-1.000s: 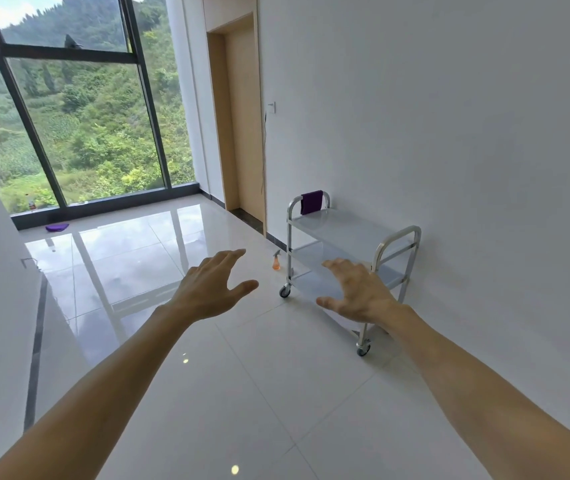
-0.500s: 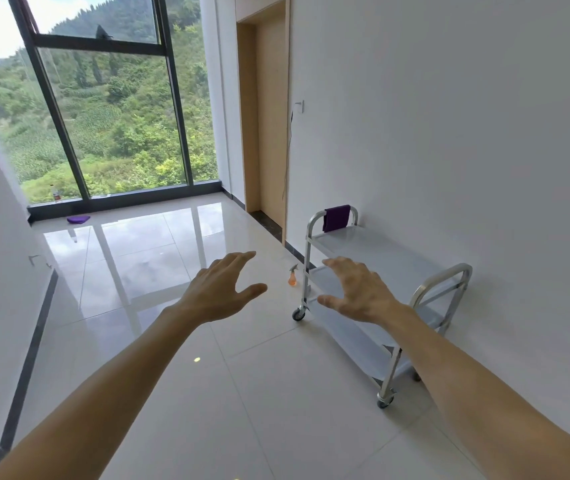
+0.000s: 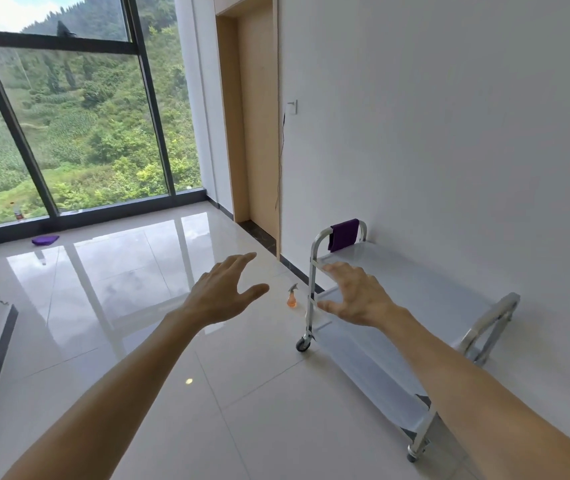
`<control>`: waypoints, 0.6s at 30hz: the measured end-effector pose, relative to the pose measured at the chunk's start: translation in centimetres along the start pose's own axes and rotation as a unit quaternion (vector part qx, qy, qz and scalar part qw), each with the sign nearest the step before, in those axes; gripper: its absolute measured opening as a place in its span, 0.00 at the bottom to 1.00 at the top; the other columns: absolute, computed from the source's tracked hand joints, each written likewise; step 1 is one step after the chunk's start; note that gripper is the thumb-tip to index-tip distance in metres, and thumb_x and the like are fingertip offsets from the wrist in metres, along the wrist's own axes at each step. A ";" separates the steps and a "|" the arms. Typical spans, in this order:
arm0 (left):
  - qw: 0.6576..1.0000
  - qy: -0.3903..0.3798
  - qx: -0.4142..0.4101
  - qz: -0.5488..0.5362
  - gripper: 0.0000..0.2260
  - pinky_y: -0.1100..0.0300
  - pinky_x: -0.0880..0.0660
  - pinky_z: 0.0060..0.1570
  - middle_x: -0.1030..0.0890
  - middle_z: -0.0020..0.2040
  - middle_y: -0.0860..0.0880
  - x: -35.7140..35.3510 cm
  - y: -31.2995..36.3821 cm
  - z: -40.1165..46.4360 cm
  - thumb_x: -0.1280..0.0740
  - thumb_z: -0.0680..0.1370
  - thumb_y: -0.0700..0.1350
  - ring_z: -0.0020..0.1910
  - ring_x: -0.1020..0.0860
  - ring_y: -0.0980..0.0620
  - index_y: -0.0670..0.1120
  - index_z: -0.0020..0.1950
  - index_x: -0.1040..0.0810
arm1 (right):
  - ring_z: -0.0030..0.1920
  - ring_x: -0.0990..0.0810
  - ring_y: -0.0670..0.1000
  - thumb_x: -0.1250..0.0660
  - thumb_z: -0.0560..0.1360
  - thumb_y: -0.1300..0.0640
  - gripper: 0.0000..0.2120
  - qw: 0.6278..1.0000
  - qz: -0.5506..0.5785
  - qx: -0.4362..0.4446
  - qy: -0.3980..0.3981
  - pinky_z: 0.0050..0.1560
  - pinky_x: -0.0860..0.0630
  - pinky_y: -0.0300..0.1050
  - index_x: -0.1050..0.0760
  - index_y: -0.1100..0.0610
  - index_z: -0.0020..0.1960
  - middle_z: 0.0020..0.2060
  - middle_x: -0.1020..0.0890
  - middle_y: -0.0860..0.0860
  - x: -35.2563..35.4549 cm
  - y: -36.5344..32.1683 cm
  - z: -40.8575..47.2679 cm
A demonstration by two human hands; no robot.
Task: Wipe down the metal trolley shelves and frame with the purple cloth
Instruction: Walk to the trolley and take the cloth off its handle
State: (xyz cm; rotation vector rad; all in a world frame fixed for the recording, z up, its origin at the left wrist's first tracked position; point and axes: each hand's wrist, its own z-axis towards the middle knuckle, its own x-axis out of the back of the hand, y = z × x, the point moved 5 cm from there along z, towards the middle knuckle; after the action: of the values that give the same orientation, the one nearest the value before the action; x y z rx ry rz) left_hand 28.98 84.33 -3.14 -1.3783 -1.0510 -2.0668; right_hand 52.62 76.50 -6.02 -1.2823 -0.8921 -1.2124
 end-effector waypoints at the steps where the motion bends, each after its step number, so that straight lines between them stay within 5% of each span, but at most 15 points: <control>1: 1.000 -0.002 -0.005 -0.004 0.34 0.44 0.34 0.69 0.38 0.78 0.51 0.0 -0.9 1.9 0.38 0.76 0.65 0.74 0.35 0.47 0.55 0.78 0.43 | 0.73 0.37 0.55 0.35 0.74 0.36 0.38 1.000 0.003 -0.006 0.002 0.70 0.37 0.56 0.45 0.48 0.77 0.76 0.39 0.47 -0.1 0.2 1.8; 18: 0.996 -0.049 -0.069 -0.027 0.34 0.42 0.34 0.70 0.39 0.78 0.51 -8.1 -7.1 30.7 0.39 0.76 0.65 0.74 0.36 0.46 0.54 0.78 0.43 | 0.74 0.39 0.53 0.35 0.75 0.39 0.37 0.997 0.021 -0.074 0.001 0.70 0.38 0.56 0.45 0.48 0.78 0.76 0.40 0.46 -4.6 11.8 25.5</control>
State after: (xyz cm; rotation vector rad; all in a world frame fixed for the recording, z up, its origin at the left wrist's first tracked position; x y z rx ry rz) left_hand 45.00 112.45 -6.38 -1.5487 -1.0092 -2.1661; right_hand 66.76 100.92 -9.66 -1.4094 -0.7817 -1.2663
